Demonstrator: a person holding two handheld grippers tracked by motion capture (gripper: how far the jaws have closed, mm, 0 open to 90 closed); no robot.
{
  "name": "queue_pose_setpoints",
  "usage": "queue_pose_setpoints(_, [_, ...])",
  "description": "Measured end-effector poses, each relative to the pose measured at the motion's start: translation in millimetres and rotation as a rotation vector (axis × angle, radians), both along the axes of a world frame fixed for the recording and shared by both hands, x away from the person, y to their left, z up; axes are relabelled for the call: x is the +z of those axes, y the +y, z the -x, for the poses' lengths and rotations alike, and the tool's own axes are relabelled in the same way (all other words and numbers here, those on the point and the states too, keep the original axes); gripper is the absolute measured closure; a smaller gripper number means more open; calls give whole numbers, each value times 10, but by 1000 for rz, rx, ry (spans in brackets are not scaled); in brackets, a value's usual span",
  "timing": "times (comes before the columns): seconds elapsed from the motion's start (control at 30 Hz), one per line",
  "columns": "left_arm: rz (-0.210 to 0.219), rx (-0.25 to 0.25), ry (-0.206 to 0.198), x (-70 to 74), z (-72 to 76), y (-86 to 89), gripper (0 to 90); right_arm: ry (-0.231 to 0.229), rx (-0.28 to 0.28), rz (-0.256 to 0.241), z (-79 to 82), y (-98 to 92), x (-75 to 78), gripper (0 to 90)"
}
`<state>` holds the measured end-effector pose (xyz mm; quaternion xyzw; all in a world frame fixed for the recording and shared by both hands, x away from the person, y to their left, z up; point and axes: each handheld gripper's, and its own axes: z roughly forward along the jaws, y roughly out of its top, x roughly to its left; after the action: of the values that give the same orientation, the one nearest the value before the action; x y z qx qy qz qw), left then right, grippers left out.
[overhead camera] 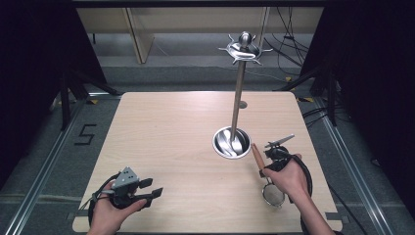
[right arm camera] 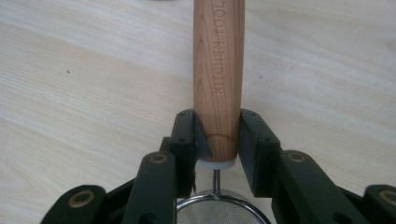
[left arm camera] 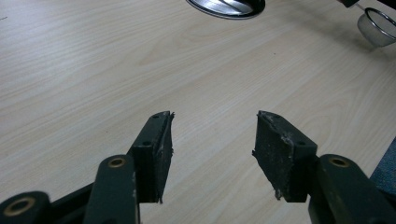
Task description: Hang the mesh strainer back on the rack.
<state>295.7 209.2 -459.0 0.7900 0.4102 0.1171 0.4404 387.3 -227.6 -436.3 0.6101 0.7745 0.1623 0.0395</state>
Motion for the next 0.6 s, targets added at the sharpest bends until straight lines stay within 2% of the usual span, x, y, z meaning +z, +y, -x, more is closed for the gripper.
queue_pose_setpoints(0.03, [0,0,0,0,0,0,455,0,0,0,0,0,0,694])
queue_pose_setpoints(0.07, [-15,6,-1,8,3,4,455,-33,18,3,-5,-24,6,694])
queue_pose_setpoints(0.1, [-10,-7,10,9,-3,11,454,-55,17,-1,16,-39,39,694])
queue_pose_setpoints(0.13, [-10,-7,11,8,-3,12,454,-83,43,2,25,-70,39,694])
queue_pose_setpoints(0.17, [-7,-2,6,5,-1,8,454,-74,16,-5,35,-58,57,694])
queue_pose_setpoints(0.2, [-25,-15,12,12,-4,22,454,-85,18,-6,50,-67,68,694])
queue_pose_setpoints(0.23, [-6,-1,8,6,0,6,454,-92,17,-23,61,-73,77,694])
queue_pose_setpoints(0.33, [-3,-5,10,3,0,2,454,-112,13,-41,79,-103,96,694])
queue_pose_setpoints(0.37, [-3,-5,10,3,1,-1,453,-122,20,-31,81,-122,99,694])
queue_pose_setpoints(0.4, [-3,-5,8,1,1,-4,454,-125,24,-48,87,-131,111,694])
queue_pose_setpoints(0.43, [-3,-7,8,0,1,-4,453,-136,32,-39,85,-151,112,694])
queue_pose_setpoints(0.47, [-4,-7,7,-1,0,-4,453,-135,9,-54,89,-135,124,694])
queue_pose_setpoints(0.6, [-4,-5,9,3,1,2,453,-145,-1,-61,90,-149,158,694])
